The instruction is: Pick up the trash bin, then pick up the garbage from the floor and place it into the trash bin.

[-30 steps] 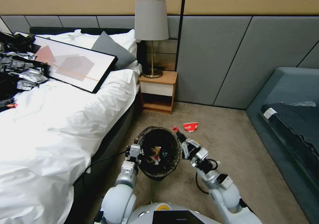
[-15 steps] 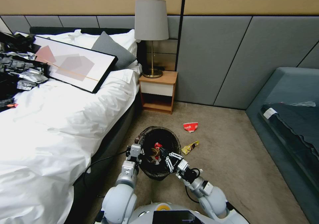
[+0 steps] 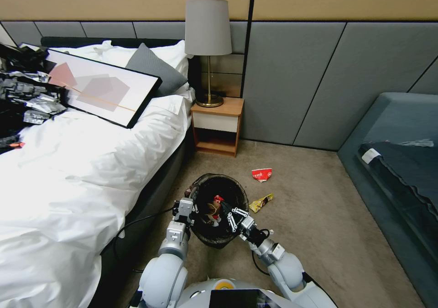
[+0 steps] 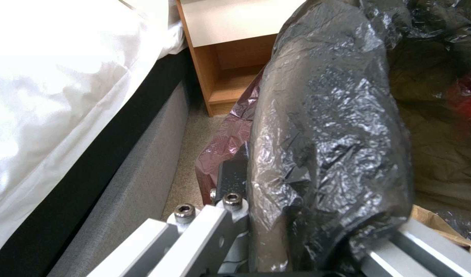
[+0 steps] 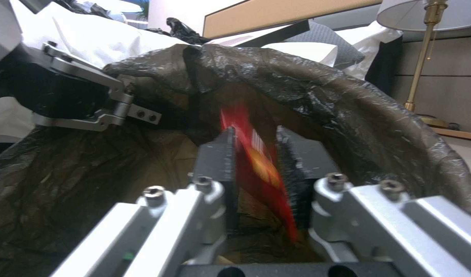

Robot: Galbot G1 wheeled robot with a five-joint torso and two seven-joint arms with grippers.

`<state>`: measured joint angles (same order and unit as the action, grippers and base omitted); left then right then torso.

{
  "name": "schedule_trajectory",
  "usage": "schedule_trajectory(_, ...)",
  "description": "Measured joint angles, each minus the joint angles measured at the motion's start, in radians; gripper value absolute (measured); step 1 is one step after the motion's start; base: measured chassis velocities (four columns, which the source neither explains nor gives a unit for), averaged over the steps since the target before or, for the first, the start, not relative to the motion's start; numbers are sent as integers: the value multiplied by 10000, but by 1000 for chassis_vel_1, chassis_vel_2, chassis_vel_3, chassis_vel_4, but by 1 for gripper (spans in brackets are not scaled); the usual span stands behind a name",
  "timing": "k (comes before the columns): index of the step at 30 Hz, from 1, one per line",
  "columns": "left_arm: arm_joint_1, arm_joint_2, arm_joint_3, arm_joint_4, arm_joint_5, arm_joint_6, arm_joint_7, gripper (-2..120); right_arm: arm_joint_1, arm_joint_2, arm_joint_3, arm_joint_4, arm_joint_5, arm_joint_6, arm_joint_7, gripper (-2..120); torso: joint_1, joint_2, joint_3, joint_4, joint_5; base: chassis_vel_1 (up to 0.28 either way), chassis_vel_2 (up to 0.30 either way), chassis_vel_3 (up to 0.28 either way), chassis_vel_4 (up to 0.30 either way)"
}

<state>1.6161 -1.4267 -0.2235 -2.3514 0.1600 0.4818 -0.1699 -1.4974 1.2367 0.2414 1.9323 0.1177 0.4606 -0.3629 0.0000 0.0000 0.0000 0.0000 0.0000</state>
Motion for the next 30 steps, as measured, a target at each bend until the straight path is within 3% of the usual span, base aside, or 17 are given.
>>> schedule_trajectory(4, -4, 2, 1, 0, 0, 1, 1, 1, 7, 4, 84, 66, -1, -24, 29, 52, 0, 0, 0, 0, 0, 0, 0, 0, 0)
schedule_trajectory(6, -6, 4, 1, 0, 1, 2, 0, 1, 9, 4, 98, 75, -1, -27, 34, 53, 0, 0, 0, 0, 0, 0, 0, 0, 0)
schedule_trajectory(8, -9, 13, 2, 0, 0, 6, 2, 1, 19, 0, 153, 112, 3, -49, 77, 65, 0, 0, 0, 0, 0, 0, 0, 0, 0)
schedule_trajectory(19, -20, 62, 19, -5, -6, 19, 5, 1, -53, -19, 430, 666, 26, -78, 241, 103, 0, 0, 0, 0, 0, 0, 0, 0, 0)
schedule_trajectory(27, -8, 60, -2, -6, -9, 20, 5, 1, -291, 116, 695, 2005, -75, -241, 1024, 113, 0, 0, 0, 0, 0, 0, 0, 0, 0)
schedule_trajectory(30, -14, 46, -69, -4, -19, 19, 5, 1, -538, 467, 1025, 2871, -413, -549, 1974, 114, 0, 0, 0, 0, 0, 0, 0, 0, 0)
